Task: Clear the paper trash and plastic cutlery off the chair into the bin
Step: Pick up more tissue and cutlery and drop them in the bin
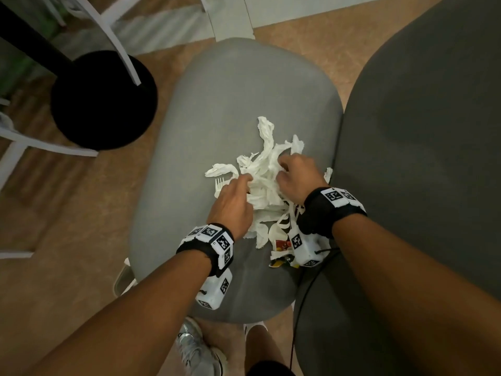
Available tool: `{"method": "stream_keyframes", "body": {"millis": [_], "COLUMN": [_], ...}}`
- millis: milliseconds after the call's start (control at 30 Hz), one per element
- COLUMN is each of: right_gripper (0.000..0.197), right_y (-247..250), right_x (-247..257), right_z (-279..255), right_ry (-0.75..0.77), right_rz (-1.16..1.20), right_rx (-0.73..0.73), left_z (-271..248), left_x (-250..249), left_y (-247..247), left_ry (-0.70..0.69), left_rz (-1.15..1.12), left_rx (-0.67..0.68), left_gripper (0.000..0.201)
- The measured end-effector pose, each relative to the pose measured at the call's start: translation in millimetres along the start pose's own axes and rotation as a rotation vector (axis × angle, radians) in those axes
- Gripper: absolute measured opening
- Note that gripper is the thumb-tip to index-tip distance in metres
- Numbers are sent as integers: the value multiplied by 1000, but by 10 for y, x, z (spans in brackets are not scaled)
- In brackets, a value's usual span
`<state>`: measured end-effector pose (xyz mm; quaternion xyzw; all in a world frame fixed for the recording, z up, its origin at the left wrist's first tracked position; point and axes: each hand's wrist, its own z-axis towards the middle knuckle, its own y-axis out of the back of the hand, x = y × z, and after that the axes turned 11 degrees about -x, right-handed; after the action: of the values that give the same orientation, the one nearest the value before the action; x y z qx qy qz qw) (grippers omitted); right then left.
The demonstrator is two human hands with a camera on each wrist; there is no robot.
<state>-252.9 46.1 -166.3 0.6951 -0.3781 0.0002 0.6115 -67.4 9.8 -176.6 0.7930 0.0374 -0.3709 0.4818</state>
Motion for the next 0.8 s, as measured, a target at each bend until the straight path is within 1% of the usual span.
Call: {"method": "stream_keyframes", "body": {"millis": [33,67,100,133,200,267,300,367,433,500,567,600,667,733,767,800], "right_gripper": [18,14,11,10,6,6,6,8,5,4,13,23,48,70,78,84], "right_y": [37,67,96,106,92,44,8,-64,-160,-249,-333,-375,-440,-475,-468,-474], "right_x": [52,106,165,215,315,429,494,650,793,907,987,1018,1070,1125,1166,1204], "right_z": [-10,-22,-37,-54,-115,-219,-285,-451,-616,-774,-919,-991,-1117,-1220,-1264,-1299], "right_ry": [-8,-25,-44,-61,-85,-76,-68,-47,-33,-20,12,28,28,15,13,14], "right_rz": [63,128,189,243,318,365,378,386,399,432,424,407,385,390,395,391], "right_rx": [-28,-50,-62,-60,-19,23,43,79,83,89,125,138,145,158,187,233], "left_z": [-16,-37,-56,-70,-99,-136,-162,-226,-308,-422,-557,-632,-770,-890,-947,-1000], "left_x": [-14,-22,-28,-24,-11,-18,-32,-61,-48,25,137,209,374,540,609,673], "left_y": [24,45,68,93,148,204,235,304,376,433,501,538,607,679,716,755], "left_ry": [0,-9,-26,-43,-14,71,122,231,330,373,408,435,482,470,449,436], "left_rz": [24,57,85,92,17,-116,-190,-336,-396,-367,-346,-360,-441,-479,-473,-466], "left_rx": [21,32,28,7,-59,-136,-165,-195,-199,-235,-277,-289,-291,-280,-279,-285], "left_gripper": [63,68,66,60,43,23,18,23,28,18,6,3,19,33,35,34]}}
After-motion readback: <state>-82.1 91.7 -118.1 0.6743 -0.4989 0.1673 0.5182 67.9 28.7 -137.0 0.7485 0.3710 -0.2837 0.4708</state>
